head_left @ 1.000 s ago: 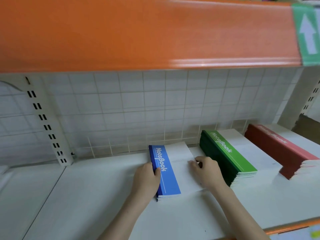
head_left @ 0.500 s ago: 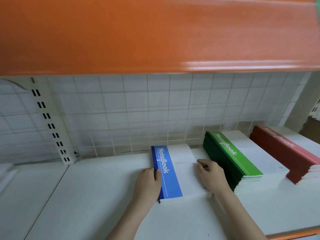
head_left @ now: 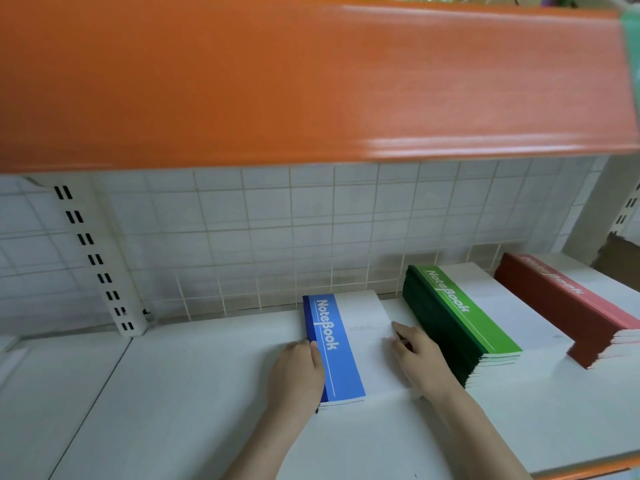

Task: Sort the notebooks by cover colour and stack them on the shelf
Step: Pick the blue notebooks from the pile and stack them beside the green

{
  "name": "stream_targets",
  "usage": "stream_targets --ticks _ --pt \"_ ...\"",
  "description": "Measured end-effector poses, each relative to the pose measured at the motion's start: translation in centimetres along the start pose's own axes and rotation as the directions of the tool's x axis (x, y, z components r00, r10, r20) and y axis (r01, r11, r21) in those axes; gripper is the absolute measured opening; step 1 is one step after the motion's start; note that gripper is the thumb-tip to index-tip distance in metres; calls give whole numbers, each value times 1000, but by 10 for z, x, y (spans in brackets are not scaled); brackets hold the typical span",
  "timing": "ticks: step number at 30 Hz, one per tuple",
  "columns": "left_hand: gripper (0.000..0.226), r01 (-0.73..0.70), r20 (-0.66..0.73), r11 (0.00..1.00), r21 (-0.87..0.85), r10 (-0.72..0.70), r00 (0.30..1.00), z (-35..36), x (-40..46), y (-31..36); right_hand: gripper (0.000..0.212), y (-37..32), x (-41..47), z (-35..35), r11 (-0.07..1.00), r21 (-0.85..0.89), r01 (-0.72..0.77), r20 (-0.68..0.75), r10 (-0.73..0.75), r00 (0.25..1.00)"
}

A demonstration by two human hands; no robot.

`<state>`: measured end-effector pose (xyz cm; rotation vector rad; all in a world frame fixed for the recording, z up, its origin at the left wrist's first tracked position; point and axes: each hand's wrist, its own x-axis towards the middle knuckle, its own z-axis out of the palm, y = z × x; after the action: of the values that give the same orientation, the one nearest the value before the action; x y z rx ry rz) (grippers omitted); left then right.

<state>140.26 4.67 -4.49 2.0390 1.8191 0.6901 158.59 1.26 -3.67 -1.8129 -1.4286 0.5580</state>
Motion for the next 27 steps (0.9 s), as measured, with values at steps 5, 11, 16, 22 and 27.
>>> stream_targets --ticks 5,11,16,22,27 --pt "35 11 21 997 -77 -9 1000 -3 -1 0 17 6 3 4 997 63 -38 -8 39 999" --pt "23 130 98 942 -310 -104 990 -14 3 -8 39 4 5 -3 961 182 -210 29 208 978" --pt "30 168 112 937 -306 -140 984 -39 12 -24 40 -17 5 -10 989 -132 -73 -98 61 993" --pt "25 100 68 957 -274 -85 994 -62 8 -52 32 -63 -3 17 974 -193 115 -142 -144 979" --pt "28 86 49 982 -168 -79 996 -89 2 -89 29 -101 -14 65 959 -196 204 -22 -212 977"
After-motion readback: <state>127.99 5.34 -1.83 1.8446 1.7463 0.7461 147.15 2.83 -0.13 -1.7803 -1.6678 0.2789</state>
